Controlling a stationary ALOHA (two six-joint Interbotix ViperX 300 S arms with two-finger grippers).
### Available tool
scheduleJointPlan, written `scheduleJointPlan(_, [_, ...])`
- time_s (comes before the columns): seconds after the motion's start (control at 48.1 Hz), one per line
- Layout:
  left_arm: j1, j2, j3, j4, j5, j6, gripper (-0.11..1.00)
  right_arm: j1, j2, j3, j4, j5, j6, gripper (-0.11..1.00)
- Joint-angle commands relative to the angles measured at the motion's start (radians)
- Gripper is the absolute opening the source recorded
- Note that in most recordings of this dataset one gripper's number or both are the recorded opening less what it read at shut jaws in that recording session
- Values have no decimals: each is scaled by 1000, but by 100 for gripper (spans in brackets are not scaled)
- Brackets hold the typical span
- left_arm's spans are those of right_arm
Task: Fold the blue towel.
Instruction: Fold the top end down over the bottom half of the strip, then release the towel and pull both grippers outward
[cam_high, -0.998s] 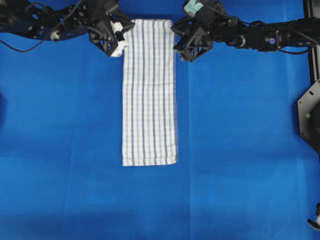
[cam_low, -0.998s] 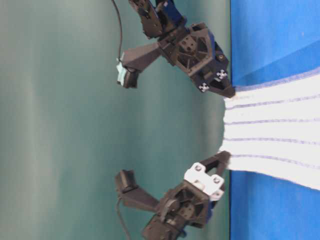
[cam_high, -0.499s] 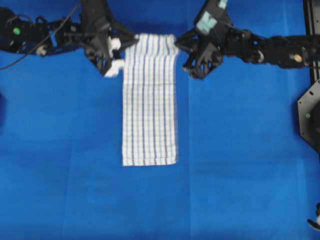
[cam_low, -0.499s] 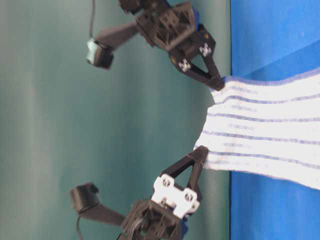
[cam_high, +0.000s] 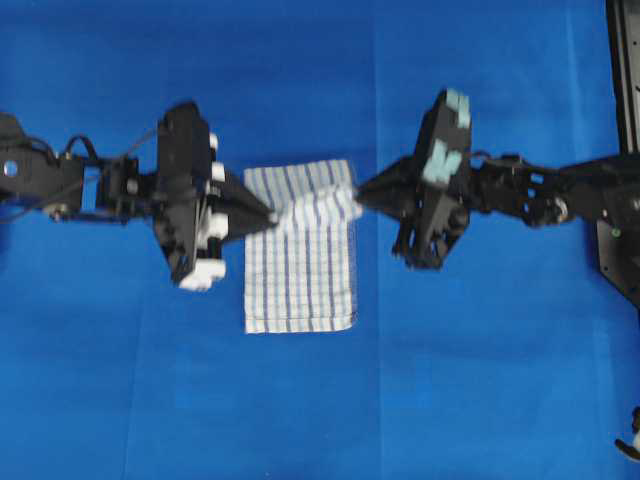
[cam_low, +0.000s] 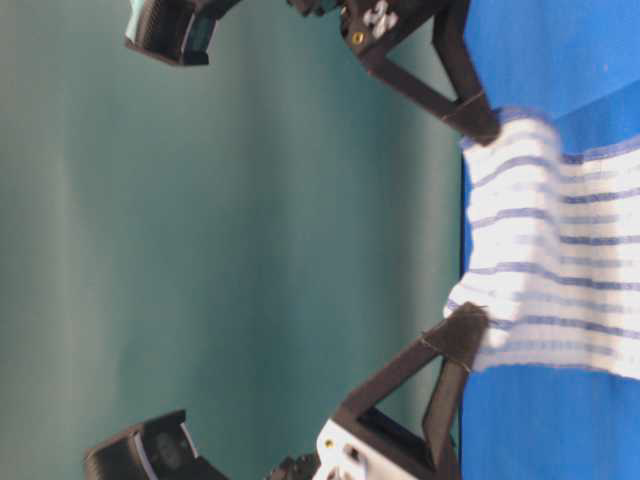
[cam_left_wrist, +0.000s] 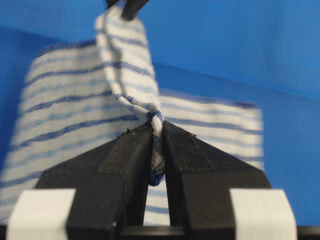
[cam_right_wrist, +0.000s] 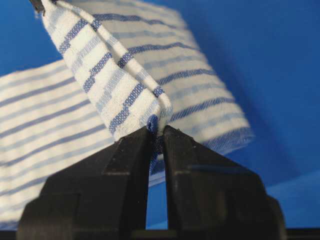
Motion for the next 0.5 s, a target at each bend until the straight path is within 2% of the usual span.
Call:
scheduleJointPlan(0.0, [-44, 5, -8, -5, -32, -9, 5, 48, -12, -11, 21, -28, -2, 9])
scheduleJointPlan(0.229, [-135, 51, -14, -5, -60, -43, 5, 146, 40, -20, 84, -66, -2, 9])
scheduleJointPlan(0.478, [-181, 101, -11, -5, -81, -54, 5, 209, 114, -55, 124, -81, -2, 9])
